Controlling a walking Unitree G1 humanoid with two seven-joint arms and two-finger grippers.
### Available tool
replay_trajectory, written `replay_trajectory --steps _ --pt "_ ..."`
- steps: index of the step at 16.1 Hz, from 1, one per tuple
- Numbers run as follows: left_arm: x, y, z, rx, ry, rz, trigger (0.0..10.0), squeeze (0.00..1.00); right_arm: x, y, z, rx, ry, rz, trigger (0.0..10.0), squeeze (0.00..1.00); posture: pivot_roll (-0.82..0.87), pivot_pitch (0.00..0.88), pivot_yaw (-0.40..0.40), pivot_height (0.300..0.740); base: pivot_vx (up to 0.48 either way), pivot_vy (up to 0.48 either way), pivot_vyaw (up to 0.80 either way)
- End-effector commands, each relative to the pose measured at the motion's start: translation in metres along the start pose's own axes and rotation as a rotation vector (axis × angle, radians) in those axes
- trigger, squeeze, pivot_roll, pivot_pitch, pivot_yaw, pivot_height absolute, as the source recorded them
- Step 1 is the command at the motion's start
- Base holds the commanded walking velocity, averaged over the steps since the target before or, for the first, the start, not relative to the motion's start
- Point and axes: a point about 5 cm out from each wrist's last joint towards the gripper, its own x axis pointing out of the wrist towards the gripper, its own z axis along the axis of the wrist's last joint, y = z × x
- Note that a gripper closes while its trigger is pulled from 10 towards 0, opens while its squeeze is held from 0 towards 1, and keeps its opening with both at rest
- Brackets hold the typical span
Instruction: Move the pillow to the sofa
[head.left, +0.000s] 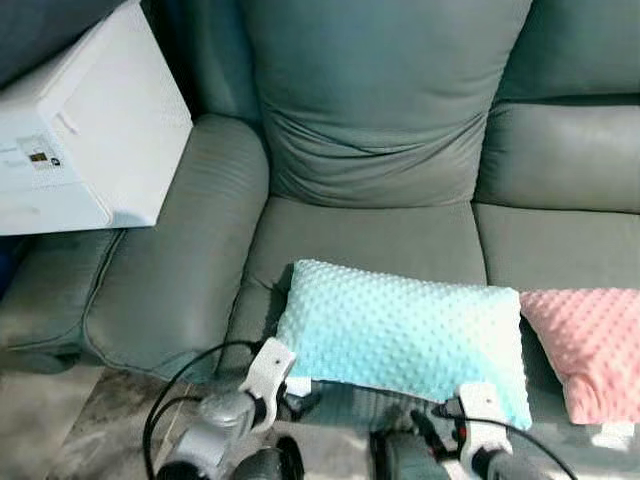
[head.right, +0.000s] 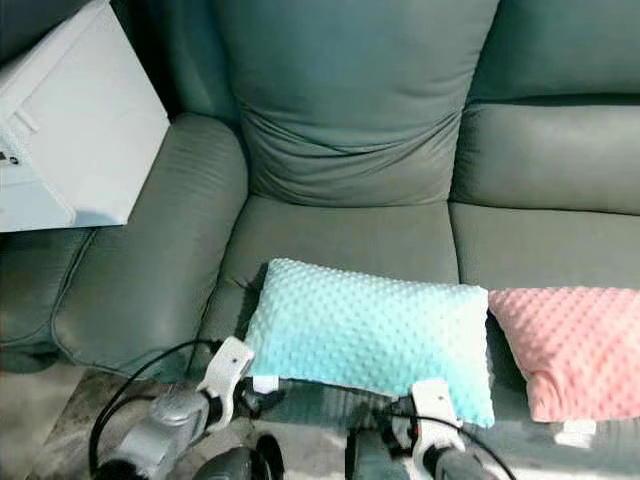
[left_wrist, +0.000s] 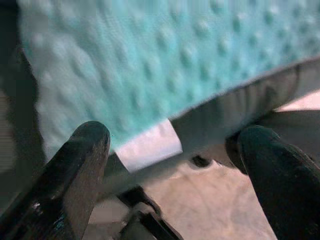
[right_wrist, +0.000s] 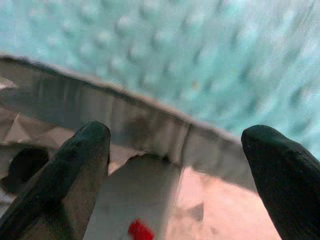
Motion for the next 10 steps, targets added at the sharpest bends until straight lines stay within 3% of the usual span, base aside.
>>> replay_trajectory --steps 1,2,3,4,5,8,10 --pt "-0.002 0.004 -0.015 0.003 0.05 0.05 10.0 0.93 0.0 0.001 -0.013 0.012 0.04 0.001 10.0 1.0 -0.18 0.288 0.117 0.74 0.0 0.0 0.0" --pt "0.0 0.006 -0.018 -0.005 0.083 0.069 10.0 0.0 0.005 0.004 -0.012 0.007 0.052 0.019 10.0 0.97 -0.19 0.297 0.117 0.74 0.0 0.0 0.0" --pt "0.001 0.006 -0.018 -0.018 0.102 0.073 10.0 0.0 0.007 0.009 -0.013 -0.007 0.071 0.05 10.0 0.86 -0.19 0.3 0.115 0.74 0.0 0.0 0.0" --pt "0.003 0.005 -0.019 -0.013 0.114 0.069 10.0 0.0 0.009 0.012 -0.018 -0.031 0.088 0.082 10.0 0.26 -0.18 0.302 0.116 0.74 0.0 0.0 0.0" --pt "0.004 0.004 -0.02 -0.011 0.135 0.064 10.0 0.0 0.009 0.013 -0.021 -0.039 0.097 0.093 10.0 0.0 -0.18 0.304 0.114 0.74 0.0 0.0 0.0" --pt "0.006 -0.002 -0.031 0.012 0.224 0.018 10.0 0.0 0.013 0.008 -0.021 -0.058 0.113 0.097 10.0 0.0 -0.18 0.313 0.119 0.74 0.0 0.0 0.0" --pt "0.006 0.001 -0.034 0.045 0.236 0.068 10.0 0.0 0.015 0.003 -0.019 -0.057 0.106 0.078 10.0 0.0 -0.18 0.315 0.122 0.74 0.0 0.0 0.0"
